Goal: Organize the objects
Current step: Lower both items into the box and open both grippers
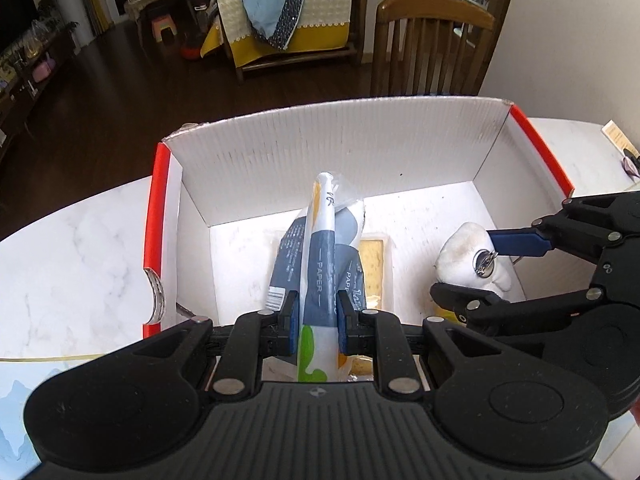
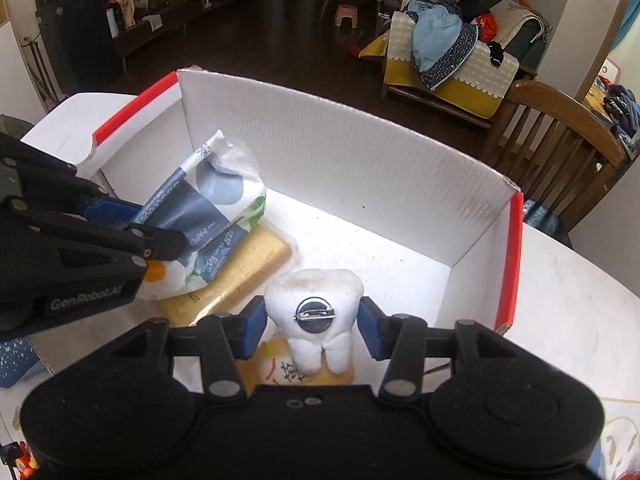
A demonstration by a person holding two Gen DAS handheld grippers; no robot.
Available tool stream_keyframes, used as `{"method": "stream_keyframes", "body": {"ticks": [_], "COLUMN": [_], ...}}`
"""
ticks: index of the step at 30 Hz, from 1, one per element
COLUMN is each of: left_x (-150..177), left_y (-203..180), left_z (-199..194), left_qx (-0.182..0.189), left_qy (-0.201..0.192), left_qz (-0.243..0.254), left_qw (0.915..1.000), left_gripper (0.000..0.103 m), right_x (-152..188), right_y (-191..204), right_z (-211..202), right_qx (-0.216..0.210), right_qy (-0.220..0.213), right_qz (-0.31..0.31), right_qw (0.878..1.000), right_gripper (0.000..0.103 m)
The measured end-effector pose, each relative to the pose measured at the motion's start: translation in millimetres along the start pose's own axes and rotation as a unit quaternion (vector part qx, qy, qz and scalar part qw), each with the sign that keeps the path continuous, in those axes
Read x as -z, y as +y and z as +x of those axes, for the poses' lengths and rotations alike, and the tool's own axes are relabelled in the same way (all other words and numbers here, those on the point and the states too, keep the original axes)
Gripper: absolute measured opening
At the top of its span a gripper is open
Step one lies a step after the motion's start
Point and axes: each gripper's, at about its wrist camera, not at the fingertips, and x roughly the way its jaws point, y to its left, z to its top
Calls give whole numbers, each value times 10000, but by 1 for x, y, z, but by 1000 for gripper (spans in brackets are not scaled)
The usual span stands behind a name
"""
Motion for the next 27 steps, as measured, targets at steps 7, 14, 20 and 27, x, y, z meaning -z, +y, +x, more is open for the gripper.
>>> {"method": "stream_keyframes", "body": {"ticks": [7, 14, 20, 27], "left_x": [-5, -5, -6, 1], "left_y": [0, -3, -4, -7], "left_z": [7, 1, -15, -47], "left_qx": [-24, -93, -139, -132], "left_qy": [119, 13, -118, -375], "left_qz": [59, 123, 56, 99], "left_qw": [9999, 9999, 9998, 9992], "left_gripper": [19, 23, 23, 23], "right_x": [-3, -4, -1, 7], "right_y": [-10, -12, -12, -11], "right_z": [3, -8, -30, -64], "right_qx": [-13, -74, -110, -83], "right_qy": [-32, -184, -358, -574], "right_qz": [88, -2, -29, -70], "right_qw": [10000, 9998, 9993, 9983], "right_gripper": [58, 63, 64, 67]}}
